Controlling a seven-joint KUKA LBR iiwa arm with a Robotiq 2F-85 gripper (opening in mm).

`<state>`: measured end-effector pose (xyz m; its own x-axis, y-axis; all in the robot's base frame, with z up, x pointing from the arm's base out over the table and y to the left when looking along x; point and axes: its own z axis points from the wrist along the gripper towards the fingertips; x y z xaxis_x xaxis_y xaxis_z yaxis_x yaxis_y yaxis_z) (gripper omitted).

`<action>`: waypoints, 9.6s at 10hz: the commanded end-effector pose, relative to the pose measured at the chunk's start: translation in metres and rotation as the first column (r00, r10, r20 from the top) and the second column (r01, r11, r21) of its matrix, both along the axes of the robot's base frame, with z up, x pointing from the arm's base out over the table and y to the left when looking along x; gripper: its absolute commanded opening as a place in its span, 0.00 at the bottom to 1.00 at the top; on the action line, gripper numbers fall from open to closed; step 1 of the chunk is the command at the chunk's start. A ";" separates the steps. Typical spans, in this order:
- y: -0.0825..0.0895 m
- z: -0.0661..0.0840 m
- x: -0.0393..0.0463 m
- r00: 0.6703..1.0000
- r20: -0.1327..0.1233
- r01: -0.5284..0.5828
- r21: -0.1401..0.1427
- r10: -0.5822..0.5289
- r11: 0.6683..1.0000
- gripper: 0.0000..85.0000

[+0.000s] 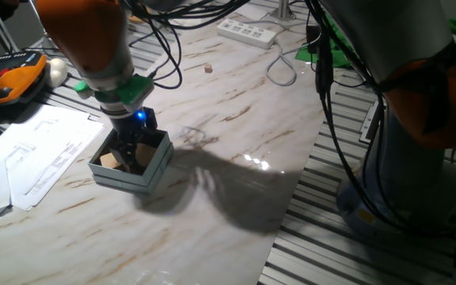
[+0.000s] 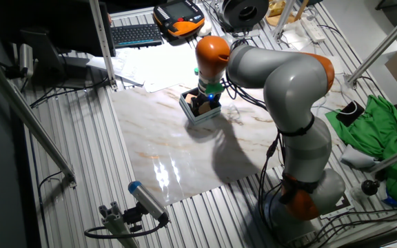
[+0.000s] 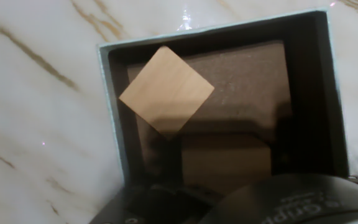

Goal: Take everything out of the gift box

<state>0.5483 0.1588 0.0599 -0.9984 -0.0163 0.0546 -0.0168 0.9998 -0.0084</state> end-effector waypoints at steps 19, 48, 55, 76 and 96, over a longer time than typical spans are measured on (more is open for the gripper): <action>-0.033 0.068 0.0046 0.992 -0.046 -0.110 0.073 0.113 0.991 0.00; -0.116 0.108 0.0360 0.989 0.002 -0.147 0.019 0.147 0.989 0.00; -0.135 0.057 0.0574 0.984 0.009 -0.178 -0.006 0.178 0.984 0.00; -0.105 0.073 0.0431 0.998 -0.022 -0.063 -0.018 0.063 0.998 0.80; -0.044 0.095 0.0155 0.988 0.079 -0.134 0.062 0.129 0.989 0.80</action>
<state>0.5635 0.1146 0.1554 -0.9891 -0.1455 -0.0219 -0.1465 0.9878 0.0522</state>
